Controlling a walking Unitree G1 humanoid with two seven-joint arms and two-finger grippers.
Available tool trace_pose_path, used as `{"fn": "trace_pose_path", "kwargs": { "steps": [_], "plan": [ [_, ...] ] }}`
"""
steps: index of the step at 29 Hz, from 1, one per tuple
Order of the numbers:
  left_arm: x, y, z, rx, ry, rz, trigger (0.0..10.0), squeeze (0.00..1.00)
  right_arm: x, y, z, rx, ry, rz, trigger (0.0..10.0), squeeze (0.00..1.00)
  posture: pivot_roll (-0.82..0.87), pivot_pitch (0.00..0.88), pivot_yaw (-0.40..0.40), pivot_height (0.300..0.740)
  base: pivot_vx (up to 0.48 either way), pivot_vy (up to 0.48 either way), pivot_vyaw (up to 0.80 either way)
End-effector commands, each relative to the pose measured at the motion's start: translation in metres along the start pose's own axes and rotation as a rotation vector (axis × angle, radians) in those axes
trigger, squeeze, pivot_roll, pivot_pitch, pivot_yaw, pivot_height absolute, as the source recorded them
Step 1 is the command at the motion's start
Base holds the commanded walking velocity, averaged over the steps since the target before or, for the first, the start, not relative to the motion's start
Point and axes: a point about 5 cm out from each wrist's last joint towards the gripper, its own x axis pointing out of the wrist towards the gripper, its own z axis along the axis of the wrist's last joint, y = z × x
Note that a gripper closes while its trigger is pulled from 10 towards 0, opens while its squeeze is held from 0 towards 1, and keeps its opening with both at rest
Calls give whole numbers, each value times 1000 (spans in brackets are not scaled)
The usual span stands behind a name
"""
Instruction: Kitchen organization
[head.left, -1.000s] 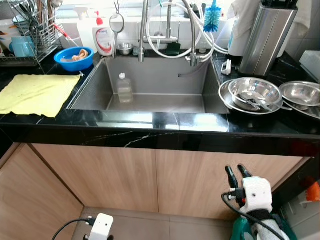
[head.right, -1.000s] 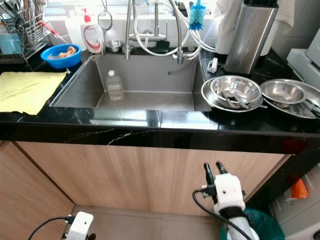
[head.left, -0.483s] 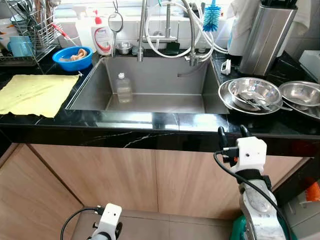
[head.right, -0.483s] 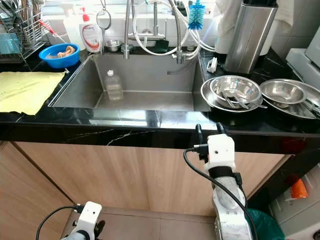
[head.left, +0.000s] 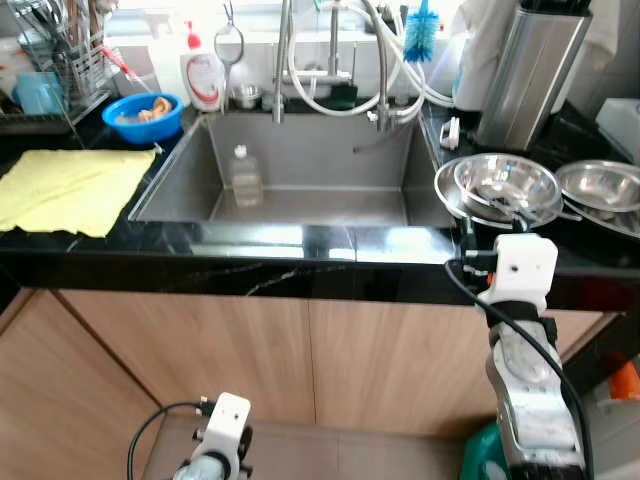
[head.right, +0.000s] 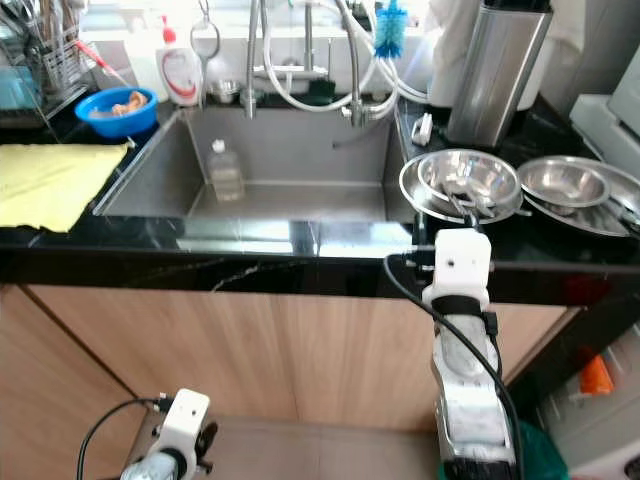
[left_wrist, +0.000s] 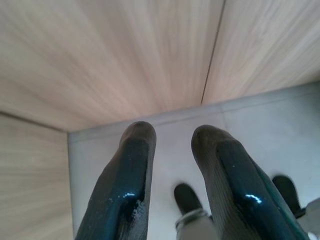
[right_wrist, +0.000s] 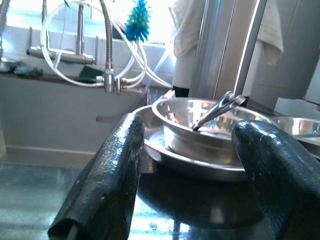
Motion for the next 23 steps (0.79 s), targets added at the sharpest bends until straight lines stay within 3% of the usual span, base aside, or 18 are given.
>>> {"fn": "trace_pose_path", "kwargs": {
  "steps": [1,6,12,23],
  "plan": [
    [-4,-1,8,19,-1,-10,10000,0,2,4,-1,6,19,-1,10000,0,-78,0,39,740,0,0,0],
    [3,8,-17,18,65,-8,10000,0,8,3,4,6,1,-18,10000,0,-80,0,45,740,0,0,0],
    [-5,9,-12,16,75,-10,10000,0,19,0,9,-1,-12,-36,10000,0,-87,0,51,740,0,0,0],
    [-3,15,-14,13,91,6,10000,0,31,9,10,11,-1,-21,10000,0,-86,0,56,740,0,0,0]
  ]
}}
